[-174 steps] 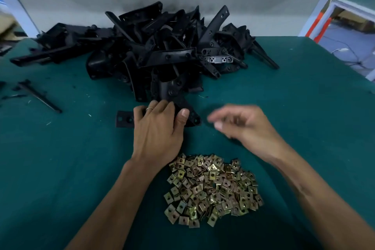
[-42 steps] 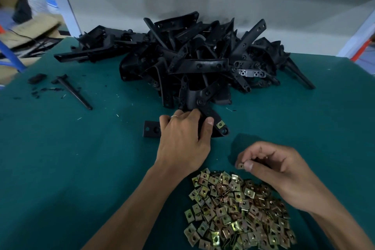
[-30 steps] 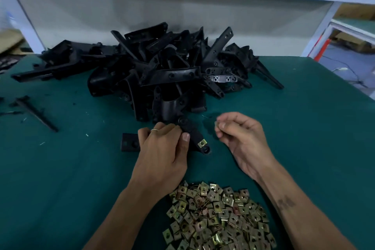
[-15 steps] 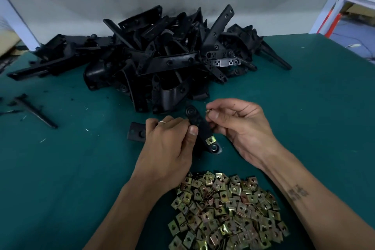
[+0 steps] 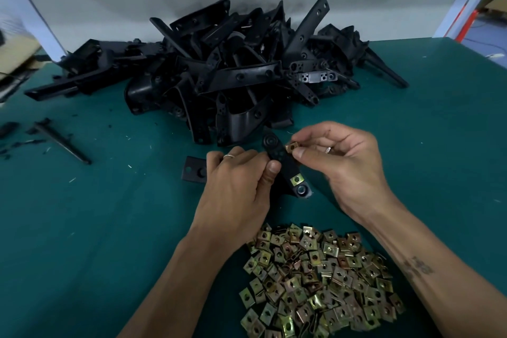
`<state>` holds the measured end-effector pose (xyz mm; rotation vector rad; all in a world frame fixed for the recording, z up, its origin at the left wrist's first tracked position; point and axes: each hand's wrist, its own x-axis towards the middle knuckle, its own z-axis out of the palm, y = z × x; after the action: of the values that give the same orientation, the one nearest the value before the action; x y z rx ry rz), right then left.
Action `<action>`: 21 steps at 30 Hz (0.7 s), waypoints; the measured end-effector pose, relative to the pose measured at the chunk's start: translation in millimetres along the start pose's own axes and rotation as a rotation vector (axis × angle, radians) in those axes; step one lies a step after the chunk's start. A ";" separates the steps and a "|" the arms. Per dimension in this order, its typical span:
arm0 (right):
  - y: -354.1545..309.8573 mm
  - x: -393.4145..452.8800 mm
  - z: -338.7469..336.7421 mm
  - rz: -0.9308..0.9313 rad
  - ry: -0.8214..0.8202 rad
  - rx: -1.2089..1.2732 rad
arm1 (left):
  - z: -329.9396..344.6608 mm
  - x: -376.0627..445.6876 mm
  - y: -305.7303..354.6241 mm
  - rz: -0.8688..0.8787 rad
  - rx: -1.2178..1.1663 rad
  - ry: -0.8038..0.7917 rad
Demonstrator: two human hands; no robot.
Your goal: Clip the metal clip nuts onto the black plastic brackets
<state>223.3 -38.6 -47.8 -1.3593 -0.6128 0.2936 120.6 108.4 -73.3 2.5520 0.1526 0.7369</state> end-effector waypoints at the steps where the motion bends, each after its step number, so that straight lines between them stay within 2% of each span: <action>1: -0.3 -0.2 0.1 0.003 0.001 0.008 | 0.2 0.0 -0.1 -0.001 -0.003 0.000; 14: -5.2 -5.4 8.7 0.089 0.071 0.084 | -0.3 0.2 1.9 -0.006 -0.022 0.030; 21: -7.3 -7.1 12.6 0.071 0.116 0.030 | 0.4 -0.1 0.8 -0.004 -0.025 0.044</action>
<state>209.4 -33.6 -41.3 -1.3608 -0.4623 0.2785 120.7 107.5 -73.3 2.5120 0.1625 0.7892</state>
